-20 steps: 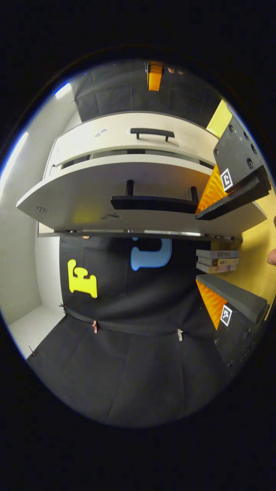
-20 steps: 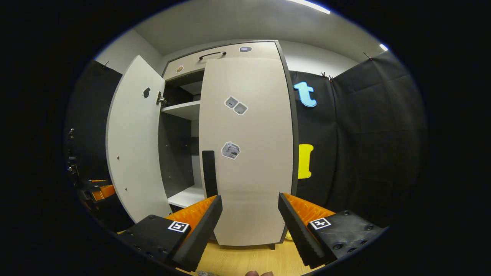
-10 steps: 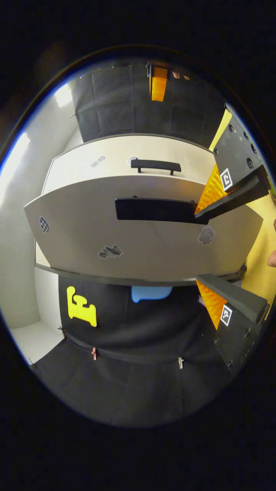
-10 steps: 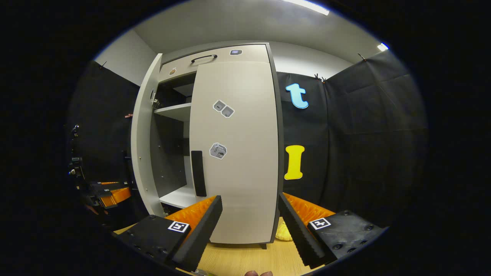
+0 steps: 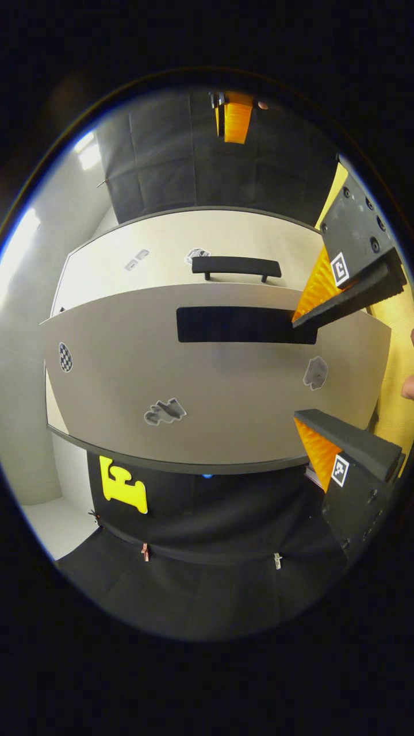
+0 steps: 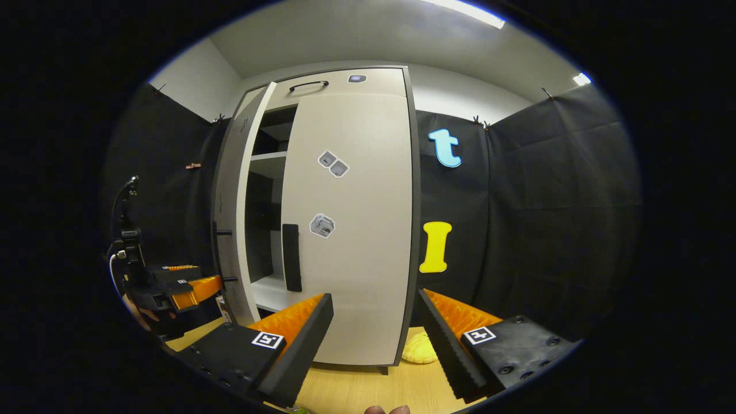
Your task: Grasp the bottle in the cabinet with the left hand and place it on the coaster, then close the right door with the right hand and the left door with the left hand.
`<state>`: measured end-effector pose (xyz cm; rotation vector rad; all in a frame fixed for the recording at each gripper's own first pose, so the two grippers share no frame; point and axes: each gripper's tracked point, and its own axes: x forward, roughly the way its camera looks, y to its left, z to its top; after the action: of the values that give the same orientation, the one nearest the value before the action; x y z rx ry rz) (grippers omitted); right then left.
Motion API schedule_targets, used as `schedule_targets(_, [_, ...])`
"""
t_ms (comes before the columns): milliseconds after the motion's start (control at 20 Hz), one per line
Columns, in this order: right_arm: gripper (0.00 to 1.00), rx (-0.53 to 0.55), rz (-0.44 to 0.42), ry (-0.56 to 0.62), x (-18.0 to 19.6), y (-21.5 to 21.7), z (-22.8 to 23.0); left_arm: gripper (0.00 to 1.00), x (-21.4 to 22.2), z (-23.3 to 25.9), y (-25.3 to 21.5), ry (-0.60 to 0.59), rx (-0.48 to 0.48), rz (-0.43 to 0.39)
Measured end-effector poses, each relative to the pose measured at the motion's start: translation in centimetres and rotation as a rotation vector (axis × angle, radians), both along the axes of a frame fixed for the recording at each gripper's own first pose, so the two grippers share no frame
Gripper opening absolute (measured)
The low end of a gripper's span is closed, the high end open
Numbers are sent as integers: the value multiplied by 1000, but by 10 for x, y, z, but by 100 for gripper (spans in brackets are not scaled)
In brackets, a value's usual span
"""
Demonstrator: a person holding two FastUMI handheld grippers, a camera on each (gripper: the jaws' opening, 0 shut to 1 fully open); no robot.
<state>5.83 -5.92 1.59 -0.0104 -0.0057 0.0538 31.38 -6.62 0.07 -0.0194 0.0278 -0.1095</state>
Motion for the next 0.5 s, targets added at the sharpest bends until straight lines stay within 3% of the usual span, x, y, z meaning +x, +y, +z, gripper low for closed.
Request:
schedule_targets(400, [97, -1, 3, 16, 0, -2, -3, 94, 27, -3, -17, -5, 23, 20])
schedule_targets(500, [96, 11, 8, 22, -2, 0, -4, 90, 34, -4, -21, -6, 25, 25])
